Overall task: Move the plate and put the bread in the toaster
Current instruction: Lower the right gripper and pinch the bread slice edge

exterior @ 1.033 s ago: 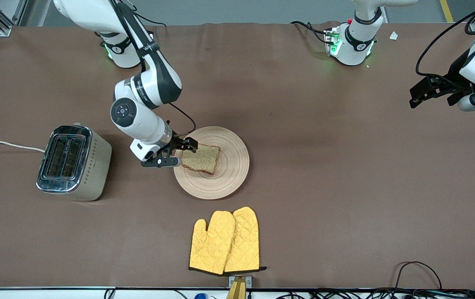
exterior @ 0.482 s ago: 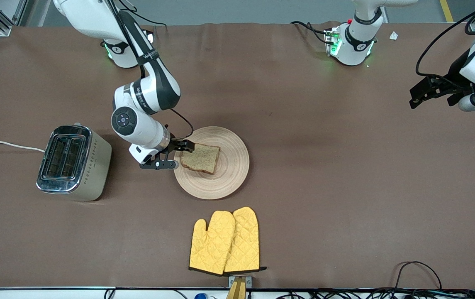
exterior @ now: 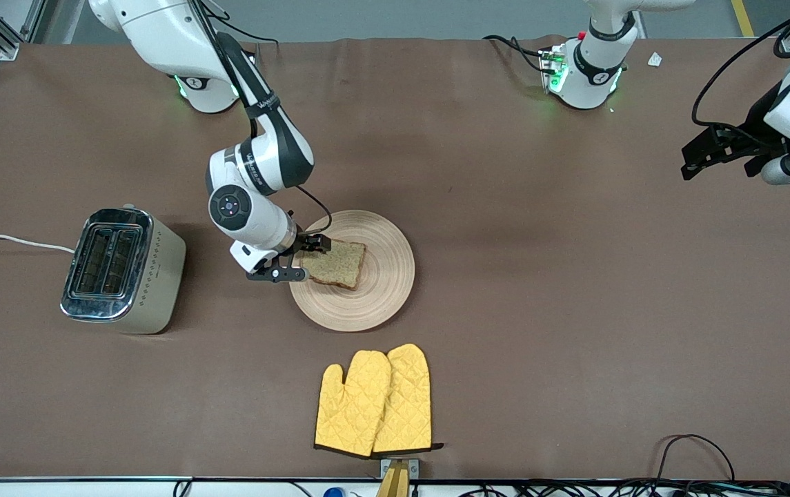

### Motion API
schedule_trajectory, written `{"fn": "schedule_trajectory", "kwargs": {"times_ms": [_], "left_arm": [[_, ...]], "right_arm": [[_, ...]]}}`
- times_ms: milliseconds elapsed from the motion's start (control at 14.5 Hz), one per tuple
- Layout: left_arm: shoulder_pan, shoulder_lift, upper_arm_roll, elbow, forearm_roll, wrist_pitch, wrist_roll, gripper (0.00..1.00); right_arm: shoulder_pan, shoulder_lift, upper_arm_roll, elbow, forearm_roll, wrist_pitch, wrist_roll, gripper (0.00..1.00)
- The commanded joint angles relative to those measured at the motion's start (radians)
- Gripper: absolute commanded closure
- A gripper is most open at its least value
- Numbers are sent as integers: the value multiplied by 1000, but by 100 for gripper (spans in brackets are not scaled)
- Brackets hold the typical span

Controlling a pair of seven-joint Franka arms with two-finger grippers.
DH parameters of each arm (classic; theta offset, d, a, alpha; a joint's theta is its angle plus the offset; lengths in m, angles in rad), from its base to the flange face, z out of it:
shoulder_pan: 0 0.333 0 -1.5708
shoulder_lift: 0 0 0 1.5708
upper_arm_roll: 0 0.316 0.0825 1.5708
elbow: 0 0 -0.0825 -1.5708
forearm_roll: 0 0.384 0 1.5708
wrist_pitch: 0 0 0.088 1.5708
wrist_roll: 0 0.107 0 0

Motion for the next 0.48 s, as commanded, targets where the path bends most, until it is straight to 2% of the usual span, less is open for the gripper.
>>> {"fn": "schedule_trajectory", "kwargs": {"times_ms": [0,207,413], "left_arm": [[-5,-8,10,-6,-13,9,17,0],[-4,-12,10,-6,-14,8,17,0],[-2,-13,11,-7,-14,1,17,0]], "right_arm": [[9,6,-4,5,-41,26,37,21],[12,12,-6,5,-41,30,37,37],[56,30,-26,0,-64,52,47,39]]}}
